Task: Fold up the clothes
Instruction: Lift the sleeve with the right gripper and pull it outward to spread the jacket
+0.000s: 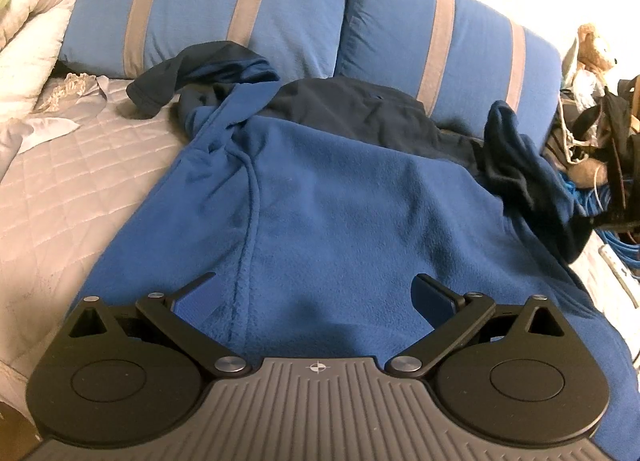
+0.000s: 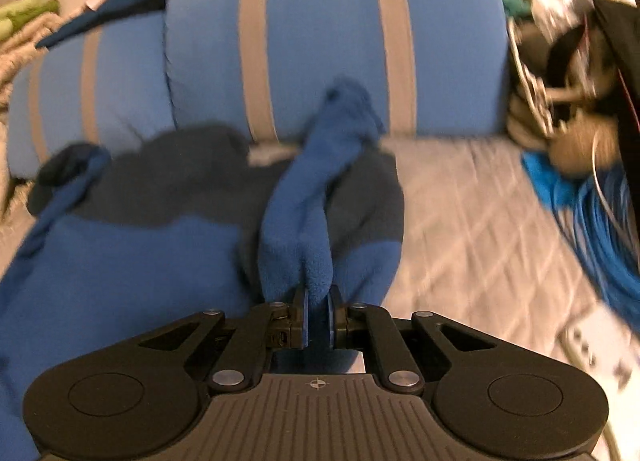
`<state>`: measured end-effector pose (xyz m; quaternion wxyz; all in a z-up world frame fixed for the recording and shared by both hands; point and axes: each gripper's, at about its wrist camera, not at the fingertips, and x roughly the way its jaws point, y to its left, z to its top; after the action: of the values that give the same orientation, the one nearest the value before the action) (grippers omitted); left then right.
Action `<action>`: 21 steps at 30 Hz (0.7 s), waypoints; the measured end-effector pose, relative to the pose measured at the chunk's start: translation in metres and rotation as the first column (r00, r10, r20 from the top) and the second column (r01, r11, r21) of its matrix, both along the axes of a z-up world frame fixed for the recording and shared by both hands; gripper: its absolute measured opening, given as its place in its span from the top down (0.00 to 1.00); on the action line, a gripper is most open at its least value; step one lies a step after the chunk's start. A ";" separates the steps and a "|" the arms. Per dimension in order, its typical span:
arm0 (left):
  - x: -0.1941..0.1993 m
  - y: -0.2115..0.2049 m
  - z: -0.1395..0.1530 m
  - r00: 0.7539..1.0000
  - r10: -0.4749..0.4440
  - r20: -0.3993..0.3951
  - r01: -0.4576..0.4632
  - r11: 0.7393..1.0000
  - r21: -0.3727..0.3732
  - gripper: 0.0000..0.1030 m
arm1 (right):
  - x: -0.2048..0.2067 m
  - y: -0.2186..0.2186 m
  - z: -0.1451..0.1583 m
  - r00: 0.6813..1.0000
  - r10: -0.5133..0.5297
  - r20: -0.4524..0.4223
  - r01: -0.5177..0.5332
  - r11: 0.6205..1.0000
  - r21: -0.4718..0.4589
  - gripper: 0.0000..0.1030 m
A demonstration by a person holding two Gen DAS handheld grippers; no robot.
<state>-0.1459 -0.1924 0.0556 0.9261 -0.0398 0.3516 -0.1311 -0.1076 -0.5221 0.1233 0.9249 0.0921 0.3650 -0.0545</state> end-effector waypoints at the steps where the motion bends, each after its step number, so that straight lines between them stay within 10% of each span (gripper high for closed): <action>1: 0.000 0.000 0.000 1.000 0.000 0.000 0.000 1.000 -0.003 0.00 | -0.002 0.001 -0.004 1.000 0.012 -0.021 -0.012 1.000 -0.006 0.89; 10: 0.000 0.002 0.000 1.000 -0.001 -0.001 0.001 1.000 -0.009 0.00 | -0.010 0.011 0.036 0.990 0.056 0.130 -0.054 0.998 -0.017 0.52; 21: 0.003 0.004 -0.001 1.000 0.003 -0.012 -0.003 0.999 -0.033 0.00 | 0.104 0.008 0.040 0.989 -0.056 0.138 0.060 0.998 -0.027 0.42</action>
<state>-0.1431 -0.1888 0.0550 0.9233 -0.0566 0.3550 -0.1352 -0.0041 -0.5139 0.1633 0.9470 0.0919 0.2970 -0.0804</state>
